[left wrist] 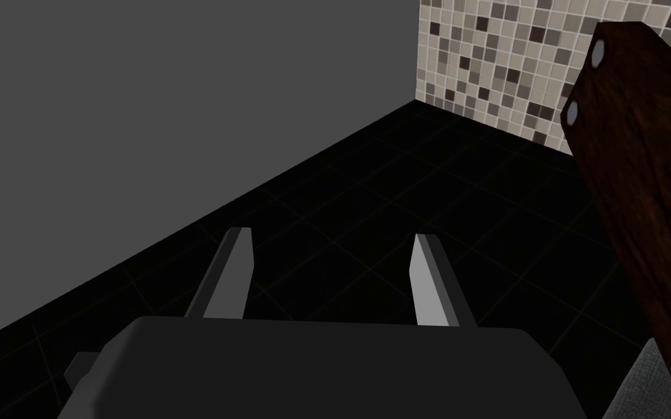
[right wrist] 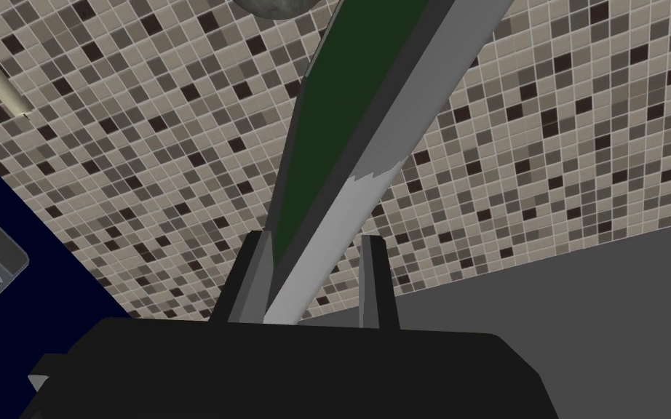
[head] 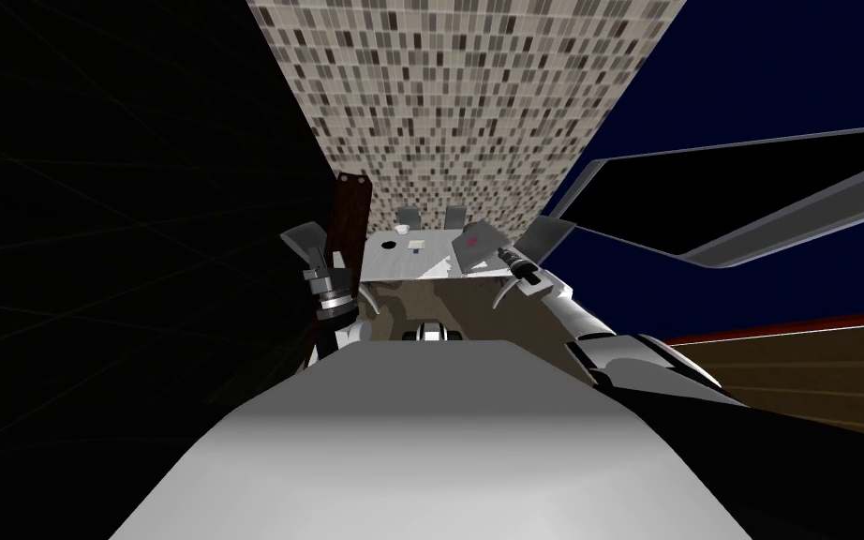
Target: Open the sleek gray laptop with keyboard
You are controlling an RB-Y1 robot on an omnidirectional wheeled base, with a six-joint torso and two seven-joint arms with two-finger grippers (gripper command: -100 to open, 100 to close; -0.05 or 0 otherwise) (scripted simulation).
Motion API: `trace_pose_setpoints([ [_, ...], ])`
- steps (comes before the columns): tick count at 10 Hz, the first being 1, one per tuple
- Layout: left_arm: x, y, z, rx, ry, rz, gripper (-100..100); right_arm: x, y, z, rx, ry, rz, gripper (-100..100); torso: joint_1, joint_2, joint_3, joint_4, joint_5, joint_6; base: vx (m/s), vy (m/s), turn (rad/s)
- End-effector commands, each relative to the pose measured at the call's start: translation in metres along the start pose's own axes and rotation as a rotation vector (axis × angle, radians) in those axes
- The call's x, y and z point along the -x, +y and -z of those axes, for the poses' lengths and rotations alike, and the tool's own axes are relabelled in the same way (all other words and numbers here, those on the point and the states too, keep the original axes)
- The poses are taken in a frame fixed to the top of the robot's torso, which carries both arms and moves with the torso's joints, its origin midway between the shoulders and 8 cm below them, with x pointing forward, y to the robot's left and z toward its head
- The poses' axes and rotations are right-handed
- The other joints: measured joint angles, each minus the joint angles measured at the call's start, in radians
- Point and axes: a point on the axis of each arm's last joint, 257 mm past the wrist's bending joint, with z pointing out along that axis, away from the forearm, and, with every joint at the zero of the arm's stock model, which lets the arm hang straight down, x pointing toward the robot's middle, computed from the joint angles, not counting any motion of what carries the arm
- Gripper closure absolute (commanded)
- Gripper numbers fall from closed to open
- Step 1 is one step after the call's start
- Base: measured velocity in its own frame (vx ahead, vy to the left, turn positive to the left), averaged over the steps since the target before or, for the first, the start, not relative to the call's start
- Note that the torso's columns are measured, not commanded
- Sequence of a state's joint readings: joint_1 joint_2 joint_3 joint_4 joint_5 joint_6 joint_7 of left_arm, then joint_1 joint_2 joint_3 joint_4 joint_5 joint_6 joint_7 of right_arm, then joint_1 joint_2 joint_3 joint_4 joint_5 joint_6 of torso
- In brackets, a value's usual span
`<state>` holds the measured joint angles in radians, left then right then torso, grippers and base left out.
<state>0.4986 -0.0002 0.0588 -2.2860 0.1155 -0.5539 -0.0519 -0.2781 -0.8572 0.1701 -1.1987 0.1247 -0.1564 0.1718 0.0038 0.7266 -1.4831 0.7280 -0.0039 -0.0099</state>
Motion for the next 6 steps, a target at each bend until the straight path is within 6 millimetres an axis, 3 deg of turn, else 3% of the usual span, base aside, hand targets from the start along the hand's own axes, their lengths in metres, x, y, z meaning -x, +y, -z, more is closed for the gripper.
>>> trace_pose_setpoints([
  [1,0.0,0.0,0.0,0.0,0.0,0.0,0,0.006,-0.003,0.001,-0.008,-0.002,-0.025,-100,-0.001,0.0,0.0,-0.001,-0.001,0.001,-0.013,-0.026,0.037],
  [6,0.0,0.0,0.0,0.0,0.0,0.0,0,0.042,-0.004,-0.001,-0.026,-0.01,-0.024,-100,-0.002,0.015,0.009,0.013,0.006,0.01,-0.024,0.011,0.03],
])
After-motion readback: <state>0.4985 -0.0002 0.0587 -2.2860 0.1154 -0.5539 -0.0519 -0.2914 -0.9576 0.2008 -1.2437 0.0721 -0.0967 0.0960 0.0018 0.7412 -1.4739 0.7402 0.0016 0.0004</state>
